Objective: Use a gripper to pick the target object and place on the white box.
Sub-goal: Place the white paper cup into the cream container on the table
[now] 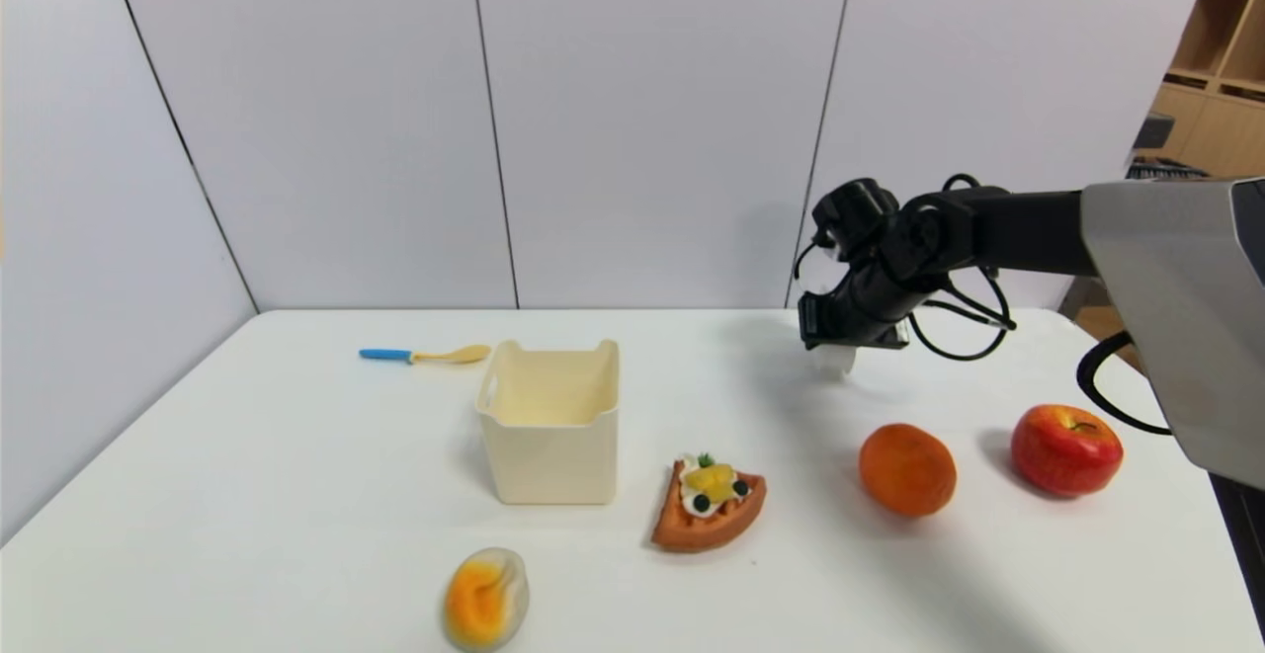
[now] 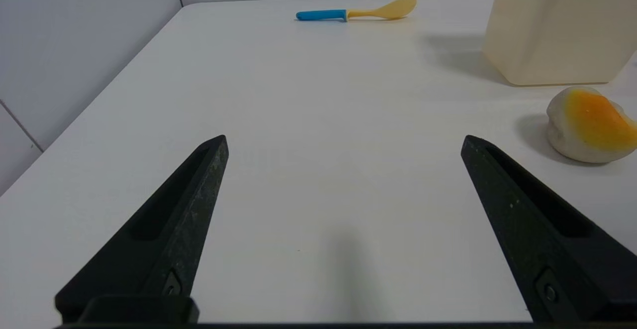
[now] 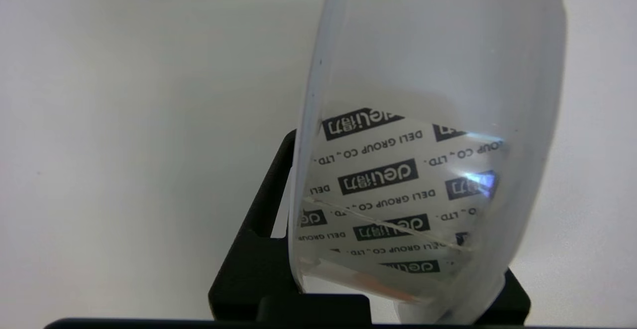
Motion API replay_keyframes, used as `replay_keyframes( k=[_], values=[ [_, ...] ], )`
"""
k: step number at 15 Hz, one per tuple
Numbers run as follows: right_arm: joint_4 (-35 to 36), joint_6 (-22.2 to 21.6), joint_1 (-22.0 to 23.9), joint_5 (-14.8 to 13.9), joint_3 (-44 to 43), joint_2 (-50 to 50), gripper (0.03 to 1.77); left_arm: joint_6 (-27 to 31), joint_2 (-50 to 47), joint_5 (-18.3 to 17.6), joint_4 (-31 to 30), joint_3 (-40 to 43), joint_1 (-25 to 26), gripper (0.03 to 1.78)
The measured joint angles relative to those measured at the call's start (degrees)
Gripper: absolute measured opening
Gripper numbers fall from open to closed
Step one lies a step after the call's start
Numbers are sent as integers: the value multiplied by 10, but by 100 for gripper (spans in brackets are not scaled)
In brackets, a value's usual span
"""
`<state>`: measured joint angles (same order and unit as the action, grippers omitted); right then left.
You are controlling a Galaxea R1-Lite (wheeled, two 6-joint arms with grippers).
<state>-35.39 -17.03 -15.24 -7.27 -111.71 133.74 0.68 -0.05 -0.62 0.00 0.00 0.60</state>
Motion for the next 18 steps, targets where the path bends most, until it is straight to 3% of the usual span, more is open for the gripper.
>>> replay_keyframes(
  k=[4,7,9,11,12,14,18],
  values=[
    [28,7,-7,-5,0,-4,59,0,0,0,0,0,0,169],
    [42,38,-15,-10,0,-24,59,0,0,0,0,0,0,169],
    [56,53,-17,-5,0,-47,59,0,0,0,0,0,0,169],
    [117,76,-21,17,0,-71,59,0,0,0,0,0,0,169],
    [159,84,-27,39,0,-81,59,0,0,0,0,0,0,169],
    [230,89,-40,109,-1,-99,59,0,0,0,0,0,0,169],
    [281,102,-65,299,0,-126,59,0,0,0,0,0,0,169]
  ],
)
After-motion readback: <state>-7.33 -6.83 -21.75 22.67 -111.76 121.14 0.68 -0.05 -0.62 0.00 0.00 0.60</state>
